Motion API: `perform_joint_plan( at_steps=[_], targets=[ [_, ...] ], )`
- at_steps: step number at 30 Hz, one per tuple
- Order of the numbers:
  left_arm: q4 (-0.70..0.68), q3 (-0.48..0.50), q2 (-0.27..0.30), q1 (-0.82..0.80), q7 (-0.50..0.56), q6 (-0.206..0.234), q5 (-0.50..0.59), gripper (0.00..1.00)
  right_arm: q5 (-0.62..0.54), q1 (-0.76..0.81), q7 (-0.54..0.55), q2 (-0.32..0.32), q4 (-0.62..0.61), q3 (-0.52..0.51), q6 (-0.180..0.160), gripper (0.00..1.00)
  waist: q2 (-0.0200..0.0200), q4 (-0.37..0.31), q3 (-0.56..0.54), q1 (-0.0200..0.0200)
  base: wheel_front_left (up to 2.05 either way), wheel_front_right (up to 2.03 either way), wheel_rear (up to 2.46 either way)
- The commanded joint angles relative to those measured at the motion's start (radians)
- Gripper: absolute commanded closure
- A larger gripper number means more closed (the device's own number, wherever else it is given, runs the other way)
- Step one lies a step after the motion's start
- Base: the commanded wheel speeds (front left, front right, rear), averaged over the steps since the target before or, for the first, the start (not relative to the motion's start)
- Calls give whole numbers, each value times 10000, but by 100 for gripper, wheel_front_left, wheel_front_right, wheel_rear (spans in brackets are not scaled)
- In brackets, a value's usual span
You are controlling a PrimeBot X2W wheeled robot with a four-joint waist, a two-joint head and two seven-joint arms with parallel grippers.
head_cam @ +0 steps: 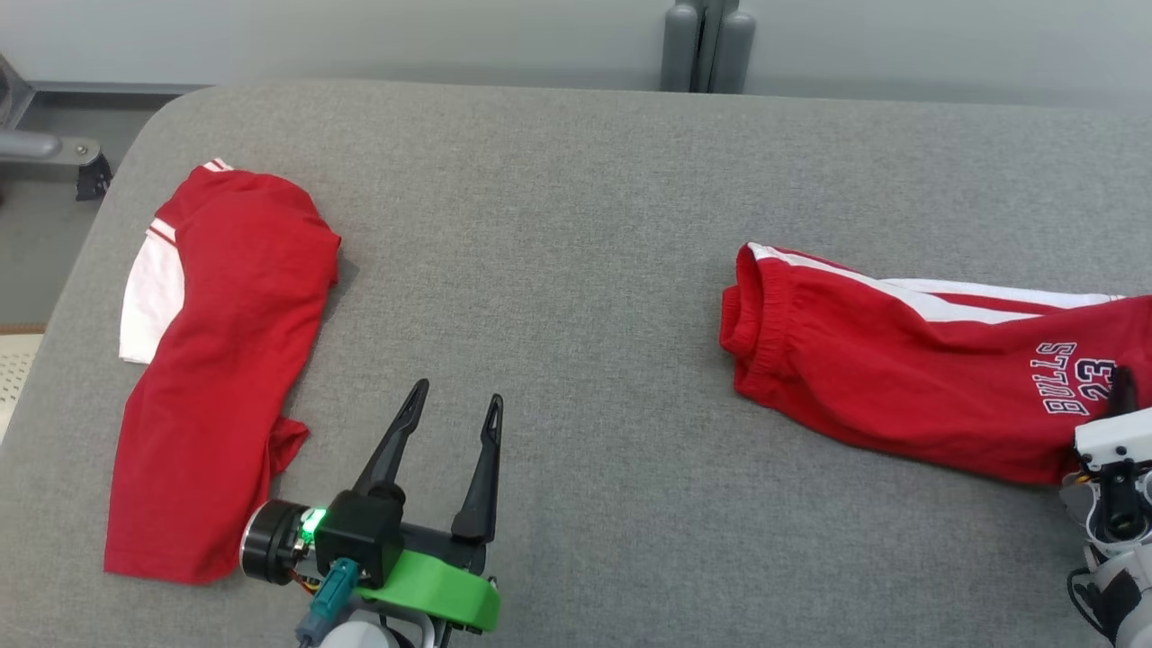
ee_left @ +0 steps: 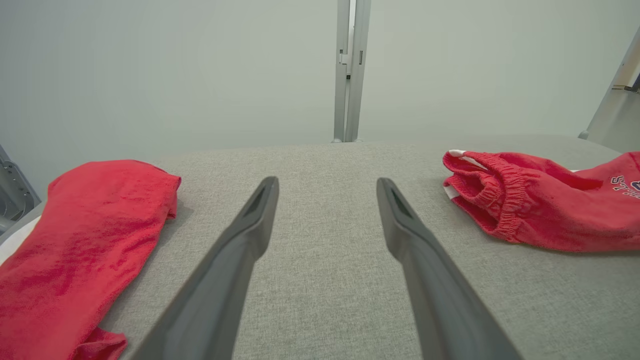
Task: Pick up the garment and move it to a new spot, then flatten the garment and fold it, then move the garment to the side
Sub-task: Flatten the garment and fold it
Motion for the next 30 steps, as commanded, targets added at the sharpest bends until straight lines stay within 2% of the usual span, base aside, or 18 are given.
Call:
perform_joint_plan(
  at_steps=[1, 9, 18, 23, 30],
  targets=[
    [-6, 23, 19, 135, -2, -65, 59, 0, -188, 178, -128, 20, 221, 79, 1, 100, -1, -414, -433, 0, 0, 0, 0],
    [89, -52, 21, 264, -2, -177, 119, 0, -537, -250, -285, 313, 374, 90, 2, 100, -1, -330, -661, 0, 0, 0, 0],
    [219, 215, 21, 571, -2, -215, 128, 0, -888, -112, -281, 1080, -1059, 458, 1, 100, -1, -73, -1100, 0, 0, 0, 0],
    [250, 236, 21, 700, -2, -230, 68, 0, -691, 127, -281, 1648, -2005, 1147, 1, 100, -1, 29, -1286, 0, 0, 0, 0],
    [233, 303, 21, 754, -2, -242, 138, 0, -487, 331, -117, 1937, -2628, 2325, 2, 100, -1, 179, -1365, 0, 0, 0, 0]
  ],
)
